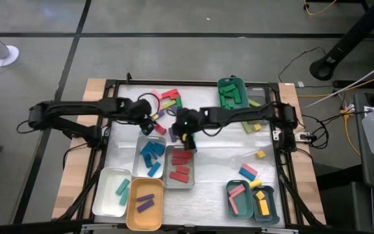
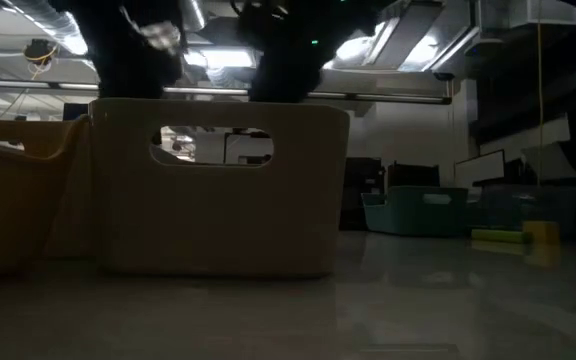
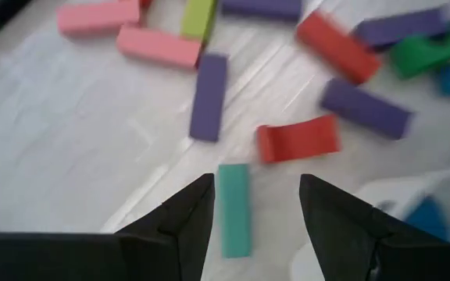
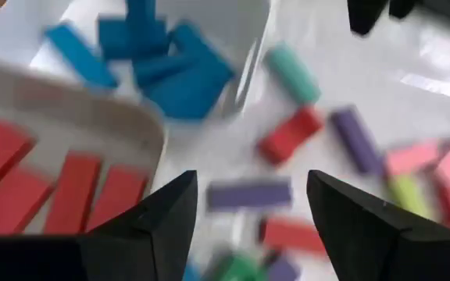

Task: Sort blocks
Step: Put the light blue block into the bottom white bin, then put the purple block into the yellow bin, then put the pink block into the bottom green bin

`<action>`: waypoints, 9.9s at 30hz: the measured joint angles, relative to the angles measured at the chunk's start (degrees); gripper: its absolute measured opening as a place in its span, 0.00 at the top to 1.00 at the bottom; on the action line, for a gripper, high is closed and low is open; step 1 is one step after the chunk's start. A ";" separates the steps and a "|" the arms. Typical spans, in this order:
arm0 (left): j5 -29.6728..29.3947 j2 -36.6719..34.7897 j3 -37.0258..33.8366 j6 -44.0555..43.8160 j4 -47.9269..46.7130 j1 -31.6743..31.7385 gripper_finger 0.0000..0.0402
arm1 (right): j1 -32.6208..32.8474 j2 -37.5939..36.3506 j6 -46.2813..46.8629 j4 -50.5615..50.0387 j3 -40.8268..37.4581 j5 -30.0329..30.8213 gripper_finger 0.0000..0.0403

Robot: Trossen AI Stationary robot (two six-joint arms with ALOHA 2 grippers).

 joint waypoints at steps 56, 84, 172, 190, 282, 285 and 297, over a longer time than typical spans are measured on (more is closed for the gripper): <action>6.67 24.36 -0.02 1.10 1.86 4.92 0.77 | -4.19 -26.87 11.58 -11.40 -29.23 -2.51 0.41; 35.78 -7.79 4.11 -12.24 -7.14 -3.88 0.76 | -4.19 -26.94 8.63 -12.28 -29.18 1.92 0.41; 13.48 17.07 -4.46 9.93 27.51 14.76 0.67 | -3.82 -68.70 28.08 42.66 -77.86 0.91 0.41; 6.97 27.19 4.20 15.75 16.25 15.62 0.67 | -3.82 -68.70 25.24 41.90 -77.86 0.91 0.41; 2.02 20.48 18.64 -24.00 2.03 -13.91 0.56 | -3.82 -68.70 25.01 41.50 -77.84 0.91 0.41; -0.09 20.48 18.64 -28.45 -0.09 -6.47 0.56 | -3.82 -68.70 25.01 41.50 -77.84 0.91 0.41; -0.03 23.02 18.62 -30.18 1.42 16.42 0.56 | -3.82 -68.70 25.01 41.55 -77.84 0.91 0.41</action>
